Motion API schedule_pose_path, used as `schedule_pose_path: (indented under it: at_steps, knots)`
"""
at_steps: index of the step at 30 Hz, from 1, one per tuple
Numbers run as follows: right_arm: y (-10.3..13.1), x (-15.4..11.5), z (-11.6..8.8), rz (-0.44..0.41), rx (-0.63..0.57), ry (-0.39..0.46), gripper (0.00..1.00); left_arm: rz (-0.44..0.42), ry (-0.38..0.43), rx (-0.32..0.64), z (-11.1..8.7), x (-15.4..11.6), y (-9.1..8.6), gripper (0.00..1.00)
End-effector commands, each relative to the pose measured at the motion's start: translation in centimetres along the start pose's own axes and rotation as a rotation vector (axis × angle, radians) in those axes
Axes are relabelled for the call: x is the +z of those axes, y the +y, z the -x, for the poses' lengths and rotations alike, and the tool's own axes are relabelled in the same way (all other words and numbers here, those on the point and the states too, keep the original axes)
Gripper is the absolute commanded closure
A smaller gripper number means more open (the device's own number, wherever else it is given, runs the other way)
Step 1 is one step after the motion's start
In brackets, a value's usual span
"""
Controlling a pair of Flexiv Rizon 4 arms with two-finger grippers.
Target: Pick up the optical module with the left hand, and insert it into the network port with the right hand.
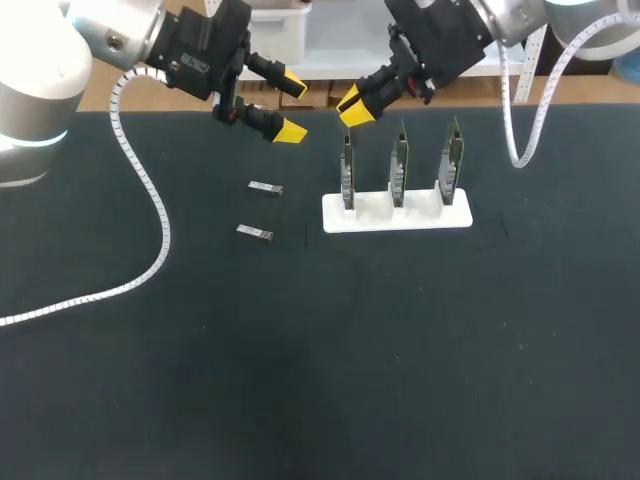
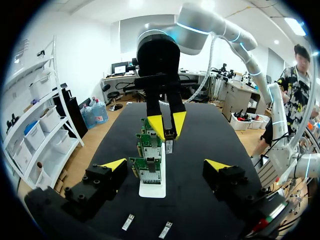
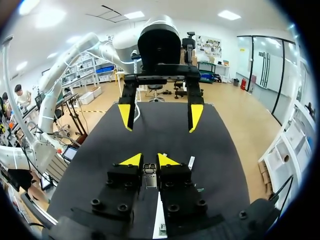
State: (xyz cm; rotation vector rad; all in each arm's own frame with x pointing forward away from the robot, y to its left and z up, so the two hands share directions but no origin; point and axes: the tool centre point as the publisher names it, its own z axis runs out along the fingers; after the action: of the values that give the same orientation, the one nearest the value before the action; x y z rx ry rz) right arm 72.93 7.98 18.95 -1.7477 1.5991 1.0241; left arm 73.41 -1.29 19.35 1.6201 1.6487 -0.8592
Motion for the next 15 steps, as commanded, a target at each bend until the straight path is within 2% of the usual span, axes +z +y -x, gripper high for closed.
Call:
schedule_pose_path:
  at_steps: [1, 10, 15]
  knots:
    - [-0.5, 0.1, -0.2, 0.005, 0.006, -0.004, 1.0, -0.001, 0.006, -0.003, 0.1, 0.0, 0.0, 0.0]
    - [-1.1, -0.3, 0.5, -0.013, -0.009, -0.017, 1.0, -0.001, 0.006, -0.003, 0.1, 0.0, 0.0, 0.0]
    - [-1.7, 0.1, 0.3, -0.016, -0.002, -0.012, 1.0, -0.001, 0.006, -0.003, 0.1, 0.0, 0.0, 0.0]
